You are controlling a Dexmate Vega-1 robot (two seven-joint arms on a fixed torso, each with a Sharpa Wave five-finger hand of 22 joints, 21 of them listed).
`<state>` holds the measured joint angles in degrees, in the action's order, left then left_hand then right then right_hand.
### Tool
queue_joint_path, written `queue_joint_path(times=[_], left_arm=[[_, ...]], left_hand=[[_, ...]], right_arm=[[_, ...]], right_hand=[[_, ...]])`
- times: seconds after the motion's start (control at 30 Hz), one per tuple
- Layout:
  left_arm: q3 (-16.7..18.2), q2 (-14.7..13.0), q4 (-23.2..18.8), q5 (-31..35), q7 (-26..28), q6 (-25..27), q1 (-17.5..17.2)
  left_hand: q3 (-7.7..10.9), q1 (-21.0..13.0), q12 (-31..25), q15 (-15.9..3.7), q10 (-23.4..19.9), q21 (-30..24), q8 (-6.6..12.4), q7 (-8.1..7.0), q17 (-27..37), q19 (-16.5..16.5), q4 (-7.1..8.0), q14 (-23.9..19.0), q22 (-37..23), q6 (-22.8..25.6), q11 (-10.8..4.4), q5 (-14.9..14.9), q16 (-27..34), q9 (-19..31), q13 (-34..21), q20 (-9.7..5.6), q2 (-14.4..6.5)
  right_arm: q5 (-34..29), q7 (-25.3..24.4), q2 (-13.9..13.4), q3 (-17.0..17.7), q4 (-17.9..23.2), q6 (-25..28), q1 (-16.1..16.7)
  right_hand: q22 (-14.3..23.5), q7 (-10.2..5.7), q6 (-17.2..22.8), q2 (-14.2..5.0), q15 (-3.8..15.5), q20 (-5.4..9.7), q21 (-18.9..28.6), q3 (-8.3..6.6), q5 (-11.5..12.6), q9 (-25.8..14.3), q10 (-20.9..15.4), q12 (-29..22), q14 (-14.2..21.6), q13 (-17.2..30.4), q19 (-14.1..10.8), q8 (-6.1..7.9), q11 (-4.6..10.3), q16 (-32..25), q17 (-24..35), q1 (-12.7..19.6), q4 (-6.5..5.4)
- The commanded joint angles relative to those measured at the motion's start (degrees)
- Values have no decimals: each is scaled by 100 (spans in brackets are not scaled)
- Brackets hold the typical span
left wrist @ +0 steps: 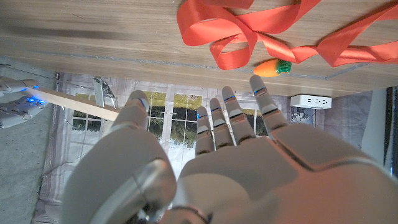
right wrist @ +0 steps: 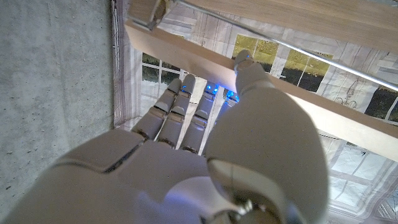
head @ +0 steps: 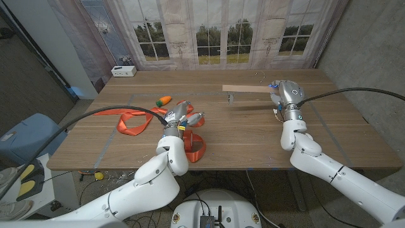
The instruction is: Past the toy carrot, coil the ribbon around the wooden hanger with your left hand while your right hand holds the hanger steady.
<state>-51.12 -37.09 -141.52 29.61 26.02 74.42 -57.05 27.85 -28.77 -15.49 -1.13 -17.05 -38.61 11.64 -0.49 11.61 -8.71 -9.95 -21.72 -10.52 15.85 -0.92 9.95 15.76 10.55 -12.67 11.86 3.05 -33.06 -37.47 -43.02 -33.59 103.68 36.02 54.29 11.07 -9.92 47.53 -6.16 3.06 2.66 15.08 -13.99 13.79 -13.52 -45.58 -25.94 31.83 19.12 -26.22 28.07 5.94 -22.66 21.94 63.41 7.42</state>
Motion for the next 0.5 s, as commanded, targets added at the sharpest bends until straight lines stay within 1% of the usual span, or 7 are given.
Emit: queue_joint_path(times=[0.03, 0.17, 0.27, 0.3, 0.37, 0.4, 0.5], left_arm=[[-344, 1287, 555, 3290, -1845, 556, -495], [-237, 1882, 910, 4621, -2807, 556, -773], [-171, 2264, 1154, 5402, -3329, 556, -934], [-139, 2407, 1197, 5540, -3391, 556, -1015], [-73, 2532, 1233, 5696, -3491, 494, -1106], [-60, 2655, 1284, 5877, -3555, 505, -1176], [77, 2923, 1307, 6150, -3651, 330, -1425]], left_hand=[[-12, -158, -8, -13, -28, -27, -7, 44, 40, -57, -4, -37, -20, -14, 5, 28, 38, 31, -35, 20, -18], [-44, -192, 19, 38, 38, -8, -28, 86, 51, -61, 10, 9, -18, -72, 36, 23, 24, 35, -49, 29, 17], [-81, -190, 42, 67, 99, 9, -41, 100, 63, -62, 34, 72, -18, -115, 82, 18, 4, 38, -61, 32, 47], [-93, -185, 48, 83, 114, 18, -49, 116, 67, -53, 43, 92, -17, -138, 88, 17, -1, 39, -64, 34, 53], [-111, -179, 54, 109, 132, 32, -56, 128, 74, -39, 56, 122, -17, -165, 101, 16, -10, 41, -70, 36, 63], [-136, -164, 64, 143, 160, 43, -62, 140, 81, -37, 72, 160, -17, -188, 137, 14, -22, 42, -77, 36, 78], [-180, -128, 82, 175, 211, 71, -69, 143, 92, -8, 100, 214, -17, -225, 152, 11, -38, 45, -88, 38, 105]], right_arm=[[308, -222, -64, 254, -279, -627, -87], [395, -258, -68, 304, -376, -811, -132], [419, -273, -54, 314, -432, -883, -176], [434, -296, -43, 311, -489, -965, -212], [445, -287, -44, 309, -510, -1001, -231], [488, -273, -28, 319, -543, -1052, -258], [532, -246, -28, 322, -580, -1132, -288]], right_hand=[[31, 783, 1104, -139, 997, 287, 30, 33, 22, -223, -120, -13, 68, 28, -25, 3, 73, 7, 17, 112, -7], [33, 780, 1108, -143, 997, 281, 38, 45, 23, -219, -125, -10, 72, 31, -37, 2, 67, 15, 18, 114, -11], [34, 791, 1111, -140, 997, 280, 40, 54, 22, -215, -127, -10, 75, 34, -36, 2, 67, 15, 21, 115, -11], [34, 792, 1114, -145, 997, 277, 42, 54, 23, -216, -129, -8, 75, 34, -38, 3, 70, 20, 19, 116, -13], [35, 789, 1106, -144, 997, 280, 44, 60, 23, -215, -133, -7, 75, 33, -41, 0, 64, 24, 20, 117, -13], [35, 789, 1110, -144, 994, 281, 44, 63, 23, -216, -129, -5, 76, 34, -40, 2, 66, 25, 20, 115, -15], [36, 792, 1111, -148, 998, 274, 48, 68, 24, -219, -134, -4, 80, 37, -42, 4, 61, 28, 22, 120, -16]])
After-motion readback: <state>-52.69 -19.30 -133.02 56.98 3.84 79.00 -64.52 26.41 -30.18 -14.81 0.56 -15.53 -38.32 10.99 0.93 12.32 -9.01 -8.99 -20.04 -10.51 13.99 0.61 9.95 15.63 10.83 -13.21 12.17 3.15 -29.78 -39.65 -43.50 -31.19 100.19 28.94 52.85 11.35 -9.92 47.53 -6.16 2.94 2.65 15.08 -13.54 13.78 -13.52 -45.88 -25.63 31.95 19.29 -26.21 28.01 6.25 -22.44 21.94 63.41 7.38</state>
